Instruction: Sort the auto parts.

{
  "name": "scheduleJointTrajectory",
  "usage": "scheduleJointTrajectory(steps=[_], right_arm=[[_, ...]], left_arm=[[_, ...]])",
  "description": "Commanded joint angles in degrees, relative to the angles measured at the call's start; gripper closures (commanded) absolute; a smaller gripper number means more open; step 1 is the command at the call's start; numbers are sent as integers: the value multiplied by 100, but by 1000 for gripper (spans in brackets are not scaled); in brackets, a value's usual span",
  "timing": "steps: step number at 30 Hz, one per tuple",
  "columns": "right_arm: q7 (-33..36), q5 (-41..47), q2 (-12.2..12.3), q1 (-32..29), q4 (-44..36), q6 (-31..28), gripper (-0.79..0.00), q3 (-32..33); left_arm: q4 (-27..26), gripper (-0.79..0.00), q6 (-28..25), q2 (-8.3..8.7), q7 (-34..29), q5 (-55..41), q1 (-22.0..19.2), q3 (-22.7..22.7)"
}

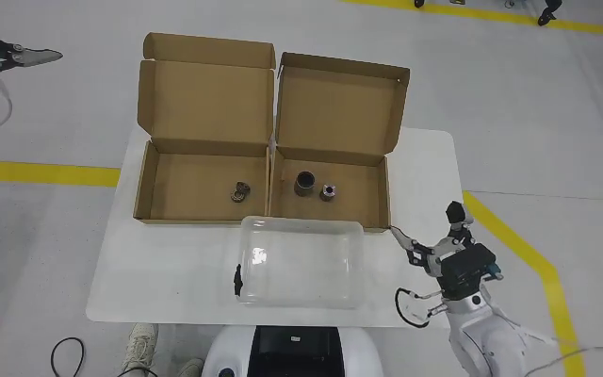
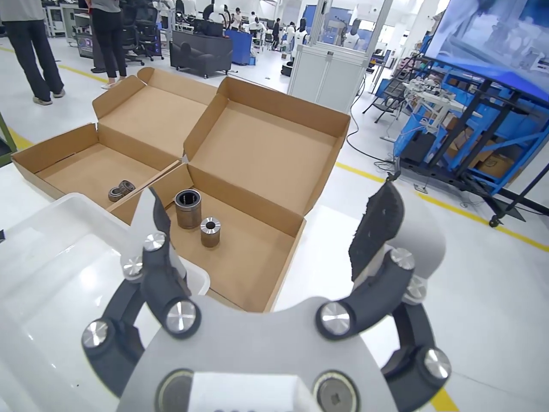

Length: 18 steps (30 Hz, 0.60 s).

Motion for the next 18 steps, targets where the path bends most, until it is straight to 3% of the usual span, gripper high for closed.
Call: scheduleJointTrajectory(steps=[1,18], right_arm=[[21,-22,3,-58,-46,106,-785,8],[258,-128,10,-74,-159,319,-785,-95]], left_arm=[[0,-785,0,0,0,0,0,0],[0,-784,0,0,0,0,0,0]])
